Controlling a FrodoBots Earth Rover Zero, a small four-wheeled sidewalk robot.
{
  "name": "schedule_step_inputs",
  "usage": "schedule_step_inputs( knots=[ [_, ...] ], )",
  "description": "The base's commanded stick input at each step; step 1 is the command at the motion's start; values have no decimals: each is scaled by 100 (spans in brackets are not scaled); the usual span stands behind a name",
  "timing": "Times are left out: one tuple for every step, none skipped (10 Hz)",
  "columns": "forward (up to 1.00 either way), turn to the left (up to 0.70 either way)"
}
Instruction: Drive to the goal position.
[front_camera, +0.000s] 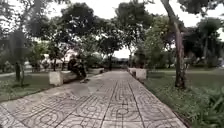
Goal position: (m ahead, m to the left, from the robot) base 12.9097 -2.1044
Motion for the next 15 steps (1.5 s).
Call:
schedule_step_inputs(
  knots=[
    [100,0],
    [100,0],
    [100,0],
    [100,0],
    [100,0],
    [100,0],
    [100,0],
    [100,0],
    [100,0],
    [100,0],
    [100,0],
    [100,0],
    [100,0],
    [100,0],
    [100,0]
  ],
)
